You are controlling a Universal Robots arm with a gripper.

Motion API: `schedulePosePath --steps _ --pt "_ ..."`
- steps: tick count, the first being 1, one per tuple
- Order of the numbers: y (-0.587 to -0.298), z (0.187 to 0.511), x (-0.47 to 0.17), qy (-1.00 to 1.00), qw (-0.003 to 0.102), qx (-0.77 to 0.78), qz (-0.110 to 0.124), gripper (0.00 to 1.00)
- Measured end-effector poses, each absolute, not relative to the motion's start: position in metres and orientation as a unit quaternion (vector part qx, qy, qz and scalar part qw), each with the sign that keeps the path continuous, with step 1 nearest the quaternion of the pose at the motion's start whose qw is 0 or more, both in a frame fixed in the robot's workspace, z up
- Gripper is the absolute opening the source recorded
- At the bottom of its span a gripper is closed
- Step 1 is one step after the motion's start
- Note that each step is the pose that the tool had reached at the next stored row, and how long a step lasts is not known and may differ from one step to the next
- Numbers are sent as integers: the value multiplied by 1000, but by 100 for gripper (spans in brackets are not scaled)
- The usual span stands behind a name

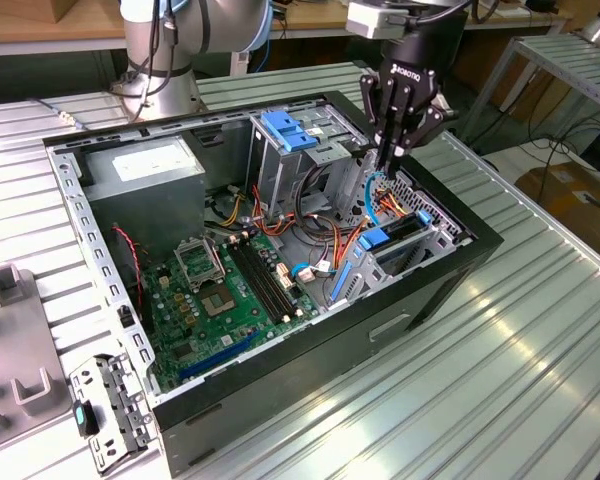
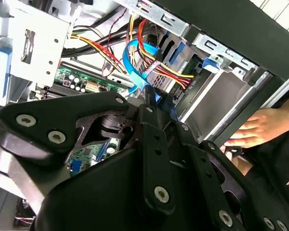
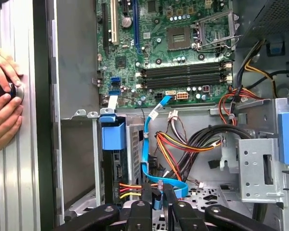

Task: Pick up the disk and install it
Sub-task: 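Insert the second disk wire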

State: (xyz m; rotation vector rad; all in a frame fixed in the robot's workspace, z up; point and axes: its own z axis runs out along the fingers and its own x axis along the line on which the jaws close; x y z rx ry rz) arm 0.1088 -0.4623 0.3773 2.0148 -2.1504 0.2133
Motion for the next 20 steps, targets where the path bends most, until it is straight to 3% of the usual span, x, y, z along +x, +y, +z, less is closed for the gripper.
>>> schedulePosePath --steps 6,8,12,16,17,19,20 --pt "-462 373 111 -742 102 658 76 24" --pt "-462 371 112 -744 105 655 79 16" --pt "-462 369 112 -743 120 651 96 16" --pt "-462 364 112 -743 125 650 101 16" --pt "-462 362 112 -743 125 650 101 17" --pt "-462 359 112 -743 125 650 101 30" --pt "-462 359 112 -743 125 650 102 30"
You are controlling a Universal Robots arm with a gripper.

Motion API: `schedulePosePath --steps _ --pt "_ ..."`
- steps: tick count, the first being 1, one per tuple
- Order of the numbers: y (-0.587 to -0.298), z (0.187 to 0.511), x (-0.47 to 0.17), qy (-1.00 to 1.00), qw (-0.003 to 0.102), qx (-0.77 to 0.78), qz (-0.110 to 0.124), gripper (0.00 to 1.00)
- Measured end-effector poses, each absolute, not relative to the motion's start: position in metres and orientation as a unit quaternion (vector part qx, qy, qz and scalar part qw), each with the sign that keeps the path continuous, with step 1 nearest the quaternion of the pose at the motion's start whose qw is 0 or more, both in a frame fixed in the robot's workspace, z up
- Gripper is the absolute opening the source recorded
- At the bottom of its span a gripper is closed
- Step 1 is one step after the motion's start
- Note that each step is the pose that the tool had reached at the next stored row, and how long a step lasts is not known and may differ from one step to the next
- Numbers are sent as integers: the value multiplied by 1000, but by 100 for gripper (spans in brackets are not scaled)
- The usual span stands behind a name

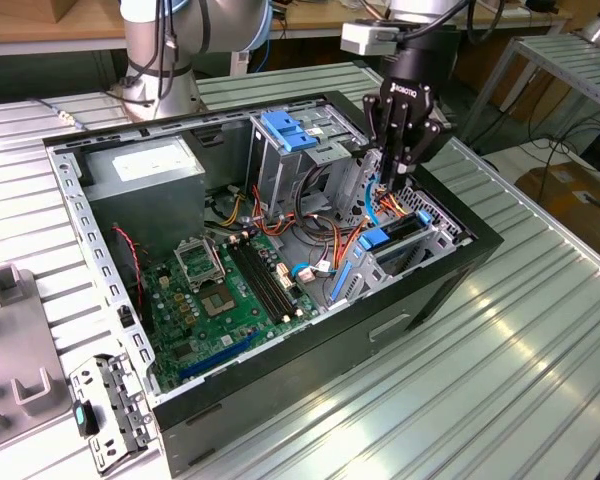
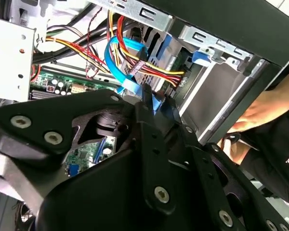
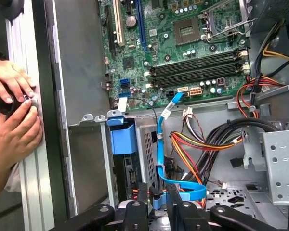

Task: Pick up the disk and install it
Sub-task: 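Insert the second disk wire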

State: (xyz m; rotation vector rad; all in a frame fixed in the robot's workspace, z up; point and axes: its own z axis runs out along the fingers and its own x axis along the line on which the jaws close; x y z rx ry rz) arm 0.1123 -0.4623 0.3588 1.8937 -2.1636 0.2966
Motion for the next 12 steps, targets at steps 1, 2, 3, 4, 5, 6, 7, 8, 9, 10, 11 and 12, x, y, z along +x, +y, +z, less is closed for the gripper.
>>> schedulePosePath --steps 1,2,3,4,5,6,7,8,9,10,11,12 --pt "-462 358 112 -743 126 650 102 30" --pt "-462 358 112 -743 126 650 103 28" --pt "-462 358 112 -743 126 650 103 28" --pt "-462 358 112 -743 126 650 103 22" --pt "-462 358 112 -743 126 650 103 16" --pt "-462 358 112 -743 126 650 103 16" --pt "-463 358 112 -743 126 650 102 16" --pt "-463 358 112 -742 126 650 103 16" --pt "-464 358 110 -742 126 650 103 16" --pt "-464 358 107 -742 125 651 103 16" --pt "-465 358 104 -742 124 651 103 16" --pt "-465 358 102 -741 124 651 104 16"
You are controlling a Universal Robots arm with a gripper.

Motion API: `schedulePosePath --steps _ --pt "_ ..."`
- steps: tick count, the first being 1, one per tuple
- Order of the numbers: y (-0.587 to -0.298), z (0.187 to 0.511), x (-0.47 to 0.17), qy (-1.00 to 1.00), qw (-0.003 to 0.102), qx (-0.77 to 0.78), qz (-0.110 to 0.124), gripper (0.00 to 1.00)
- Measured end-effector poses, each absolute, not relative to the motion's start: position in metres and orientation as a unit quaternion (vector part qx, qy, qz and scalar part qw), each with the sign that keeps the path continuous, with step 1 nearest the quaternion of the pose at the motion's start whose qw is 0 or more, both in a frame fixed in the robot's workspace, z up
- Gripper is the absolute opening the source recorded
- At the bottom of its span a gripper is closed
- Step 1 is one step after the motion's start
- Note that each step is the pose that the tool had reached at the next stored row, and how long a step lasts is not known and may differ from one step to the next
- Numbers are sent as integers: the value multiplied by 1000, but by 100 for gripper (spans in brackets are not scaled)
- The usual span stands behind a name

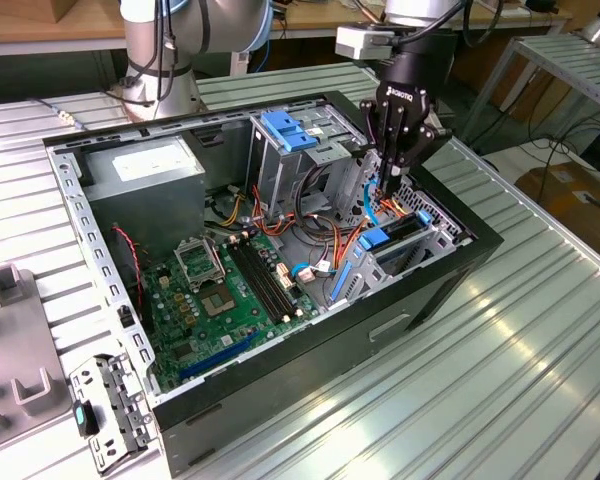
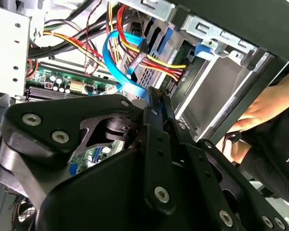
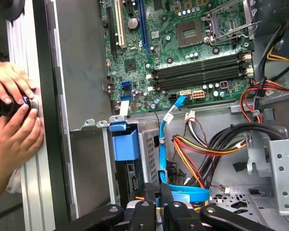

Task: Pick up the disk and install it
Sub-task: 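Insert the second disk wire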

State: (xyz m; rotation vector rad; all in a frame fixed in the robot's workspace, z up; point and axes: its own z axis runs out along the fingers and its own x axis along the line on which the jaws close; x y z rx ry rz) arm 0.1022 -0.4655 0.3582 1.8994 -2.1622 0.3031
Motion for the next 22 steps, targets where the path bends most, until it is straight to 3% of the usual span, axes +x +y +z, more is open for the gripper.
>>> schedulePosePath --steps 4,11,22 --pt "-471 358 97 -741 119 653 104 16" --pt "-486 357 96 -742 95 659 78 16" --pt "-486 357 96 -742 95 659 78 16"
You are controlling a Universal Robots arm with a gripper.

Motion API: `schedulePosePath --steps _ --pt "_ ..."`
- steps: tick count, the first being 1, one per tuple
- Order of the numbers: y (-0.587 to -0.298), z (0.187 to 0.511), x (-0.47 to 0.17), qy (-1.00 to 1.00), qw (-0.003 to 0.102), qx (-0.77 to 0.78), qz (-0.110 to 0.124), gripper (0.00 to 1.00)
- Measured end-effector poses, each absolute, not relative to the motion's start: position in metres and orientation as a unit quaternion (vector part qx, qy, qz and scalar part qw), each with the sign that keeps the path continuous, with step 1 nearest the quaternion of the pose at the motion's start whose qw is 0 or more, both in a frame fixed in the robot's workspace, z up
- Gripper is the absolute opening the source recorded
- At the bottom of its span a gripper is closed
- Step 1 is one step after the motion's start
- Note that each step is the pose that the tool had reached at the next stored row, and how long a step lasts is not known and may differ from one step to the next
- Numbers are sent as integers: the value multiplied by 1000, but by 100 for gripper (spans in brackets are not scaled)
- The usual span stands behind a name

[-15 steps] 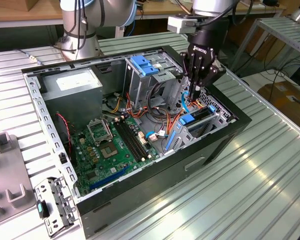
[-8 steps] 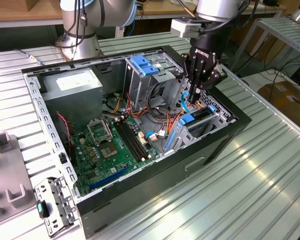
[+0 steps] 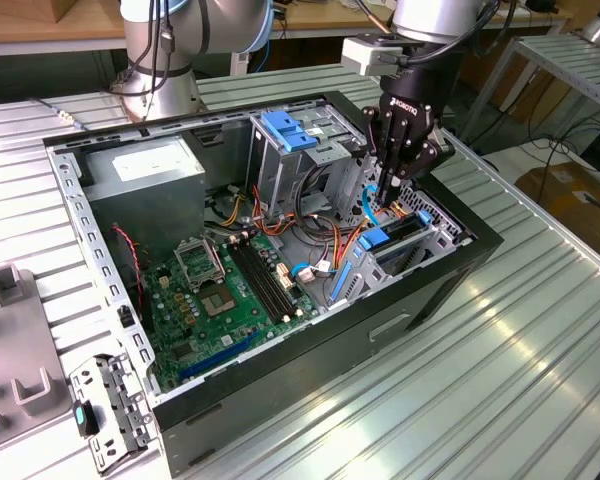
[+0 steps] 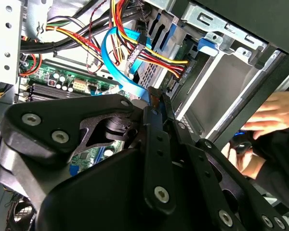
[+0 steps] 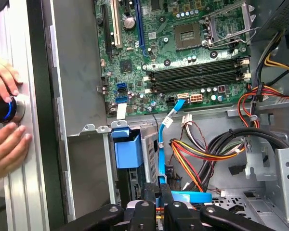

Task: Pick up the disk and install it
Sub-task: 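Insert the second disk wire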

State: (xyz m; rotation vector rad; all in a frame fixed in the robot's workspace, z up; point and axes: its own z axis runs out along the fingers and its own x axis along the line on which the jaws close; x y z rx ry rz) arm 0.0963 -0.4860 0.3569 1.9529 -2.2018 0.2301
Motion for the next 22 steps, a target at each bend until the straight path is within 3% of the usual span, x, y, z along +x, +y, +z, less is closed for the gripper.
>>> schedulePosePath --steps 7,14,18,20,22 --pt "-489 357 96 -742 91 660 80 16" --pt "-493 355 95 -738 73 665 86 16" --pt "-500 352 93 -732 69 673 84 16" --pt "-520 349 83 -705 58 701 84 16" --pt "-520 349 83 -705 58 702 83 16"
